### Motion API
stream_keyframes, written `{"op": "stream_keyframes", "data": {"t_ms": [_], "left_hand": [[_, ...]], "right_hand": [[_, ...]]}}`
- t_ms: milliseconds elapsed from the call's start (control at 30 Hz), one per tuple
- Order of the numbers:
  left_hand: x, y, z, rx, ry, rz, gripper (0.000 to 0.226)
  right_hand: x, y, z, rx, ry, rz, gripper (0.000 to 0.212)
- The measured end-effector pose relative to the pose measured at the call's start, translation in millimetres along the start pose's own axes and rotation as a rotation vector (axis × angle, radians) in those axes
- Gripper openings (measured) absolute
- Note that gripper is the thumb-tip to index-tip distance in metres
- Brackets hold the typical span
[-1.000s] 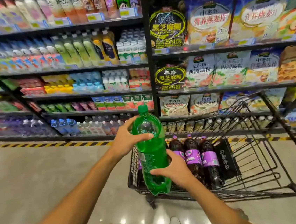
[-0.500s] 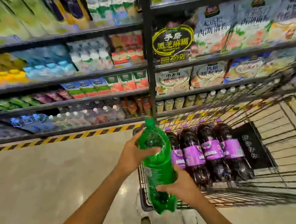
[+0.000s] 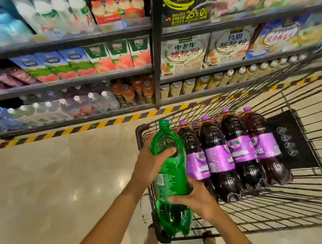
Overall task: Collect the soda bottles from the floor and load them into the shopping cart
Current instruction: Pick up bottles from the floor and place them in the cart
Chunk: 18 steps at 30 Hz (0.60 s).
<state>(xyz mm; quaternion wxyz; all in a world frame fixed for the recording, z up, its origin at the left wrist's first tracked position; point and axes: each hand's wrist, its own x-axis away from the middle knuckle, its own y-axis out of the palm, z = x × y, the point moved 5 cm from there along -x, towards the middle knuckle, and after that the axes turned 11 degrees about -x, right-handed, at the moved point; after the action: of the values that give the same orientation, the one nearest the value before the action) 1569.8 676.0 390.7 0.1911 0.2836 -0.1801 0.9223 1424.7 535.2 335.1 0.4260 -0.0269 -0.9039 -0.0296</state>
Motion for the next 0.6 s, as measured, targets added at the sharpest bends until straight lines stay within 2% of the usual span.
{"op": "stream_keyframes", "data": {"t_ms": [133,200,367,433,600], "left_hand": [[-9.8,-4.9,-0.9,-0.09,-0.045,-0.001,0.05],[-9.5,-10.6,-3.1,-0.138,-0.051,0.037,0.039],[-4.9,-23.3,-2.2,-0.394,0.012,0.181,0.042],[-2.7,-22.1,2.8,-0.483,0.047,0.222,0.053],[0.3,6.0,-3.7,-0.677,0.031,0.114,0.075]], "right_hand": [[-9.5,2.0,-1.9,0.002,0.027,-0.028,0.108],[-10.4,4.3,-4.1,0.039,0.041,-0.042,0.102],[-9.9,8.3,-5.6,0.111,0.058,-0.047,0.075],[-9.3,7.4,-5.4,0.138,0.066,-0.042,0.077],[-5.5,6.9,-0.1,0.292,0.078,-0.01,0.081]]}}
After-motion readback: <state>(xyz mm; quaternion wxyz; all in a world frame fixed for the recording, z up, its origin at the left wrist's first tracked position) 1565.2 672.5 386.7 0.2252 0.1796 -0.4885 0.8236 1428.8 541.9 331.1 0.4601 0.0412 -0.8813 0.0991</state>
